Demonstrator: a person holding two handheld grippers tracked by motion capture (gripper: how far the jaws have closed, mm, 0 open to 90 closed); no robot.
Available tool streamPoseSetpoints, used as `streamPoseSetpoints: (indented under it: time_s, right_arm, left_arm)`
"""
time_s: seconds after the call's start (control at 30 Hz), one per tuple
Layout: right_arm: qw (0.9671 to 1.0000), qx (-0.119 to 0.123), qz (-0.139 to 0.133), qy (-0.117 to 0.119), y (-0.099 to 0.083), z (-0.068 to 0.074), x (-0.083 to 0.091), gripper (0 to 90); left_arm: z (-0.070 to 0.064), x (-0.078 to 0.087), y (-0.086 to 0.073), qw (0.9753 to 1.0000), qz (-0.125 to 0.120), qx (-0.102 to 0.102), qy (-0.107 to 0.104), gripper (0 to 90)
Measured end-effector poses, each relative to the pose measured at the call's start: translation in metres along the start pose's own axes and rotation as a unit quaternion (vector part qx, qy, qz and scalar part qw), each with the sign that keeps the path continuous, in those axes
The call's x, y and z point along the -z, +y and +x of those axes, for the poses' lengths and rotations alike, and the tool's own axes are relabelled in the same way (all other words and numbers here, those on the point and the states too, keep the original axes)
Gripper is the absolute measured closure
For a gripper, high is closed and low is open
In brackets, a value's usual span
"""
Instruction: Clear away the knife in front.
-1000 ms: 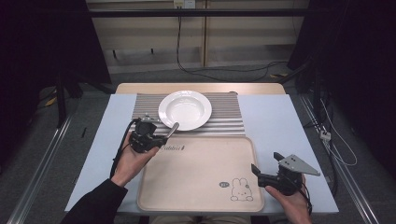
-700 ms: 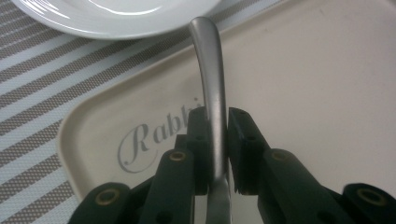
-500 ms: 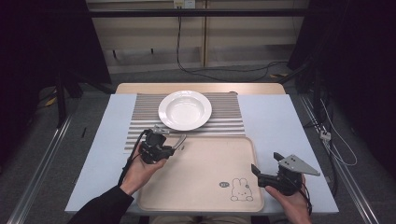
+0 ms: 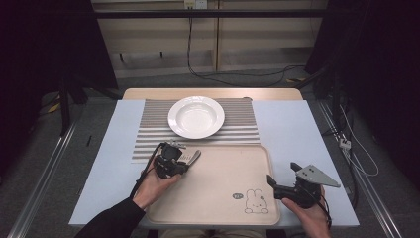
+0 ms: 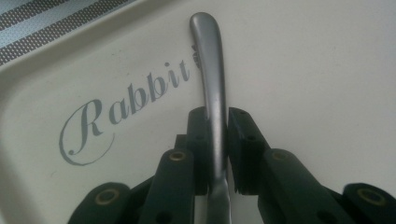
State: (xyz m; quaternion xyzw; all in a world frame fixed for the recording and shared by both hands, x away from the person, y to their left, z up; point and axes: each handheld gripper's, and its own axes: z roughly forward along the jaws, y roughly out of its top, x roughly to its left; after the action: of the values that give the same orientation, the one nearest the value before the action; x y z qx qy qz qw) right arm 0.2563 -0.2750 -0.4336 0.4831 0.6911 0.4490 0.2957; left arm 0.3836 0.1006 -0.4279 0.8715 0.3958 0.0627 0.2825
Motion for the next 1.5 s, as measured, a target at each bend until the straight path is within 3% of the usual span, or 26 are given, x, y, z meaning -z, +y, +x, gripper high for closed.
streamPoseSetpoints:
  time_s: [0.13,0.43,0.53,0.6,0.77,0.83,0.93,1.03,1.1,1.17,1.3,1.37,1.5]
  right_arm:
    - [1.0,0.0,0.0,0.001,0.0,0.0,0.0,7.6]
    - [1.0,0.002,0.0,0.001,0.0,0.0,0.0,7.6]
    - [1.0,0.002,0.0,0.001,-0.001,0.0,0.0,7.6]
    - [1.0,0.001,0.001,0.001,-0.001,0.0,0.001,7.6]
    - [1.0,0.0,0.001,0.0,-0.001,-0.001,0.001,7.6]
    - [1.0,-0.002,0.001,0.0,-0.001,-0.001,0.001,7.6]
    - [1.0,-0.002,0.001,0.001,-0.001,-0.002,0.001,7.6]
    - [1.0,-0.001,0.002,0.004,-0.001,-0.001,0.0,7.6]
    - [1.0,-0.002,0.002,0.005,-0.001,-0.001,-0.001,7.6]
    - [1.0,-0.004,0.002,0.005,-0.001,-0.002,-0.001,7.6]
    - [1.0,-0.007,0.001,0.006,-0.002,-0.003,-0.001,7.6]
    - [1.0,-0.005,0.002,0.007,-0.002,-0.003,-0.002,7.6]
    - [1.0,-0.002,0.001,0.008,-0.001,-0.002,-0.002,7.8]
  left_arm:
    - [-0.003,-0.003,-0.002,0.9999,0.007,-0.011,0.007,79.4]
    - [0.002,-0.003,-0.004,0.9997,-0.002,-0.01,-0.022,77.4]
    - [0.004,-0.003,-0.003,0.9995,-0.002,-0.011,-0.028,65.1]
    - [0.007,-0.001,-0.003,0.9994,-0.008,-0.009,-0.031,62.1]
    - [0.011,0.007,-0.001,0.9983,-0.048,-0.019,-0.028,45.5]
    - [0.01,0.008,-0.001,0.9977,-0.054,-0.029,-0.028,38.5]
    - [0.002,0.007,-0.001,0.9963,-0.06,-0.062,-0.006,36.3]
    - [-0.003,0.008,0.0,0.994,-0.077,-0.077,-0.012,28.2]
    - [-0.004,0.007,0.002,0.9938,-0.077,-0.079,-0.017,20.9]
    - [-0.006,0.008,0.002,0.9921,-0.083,-0.089,-0.03,16.7]
    - [-0.013,0.005,0.001,0.9902,-0.078,-0.108,-0.042,26.7]
    - [-0.017,0.002,0.001,0.9888,-0.073,-0.127,-0.03,38.1]
    - [-0.019,-0.005,0.0,0.9894,-0.062,-0.126,-0.038,66.0]
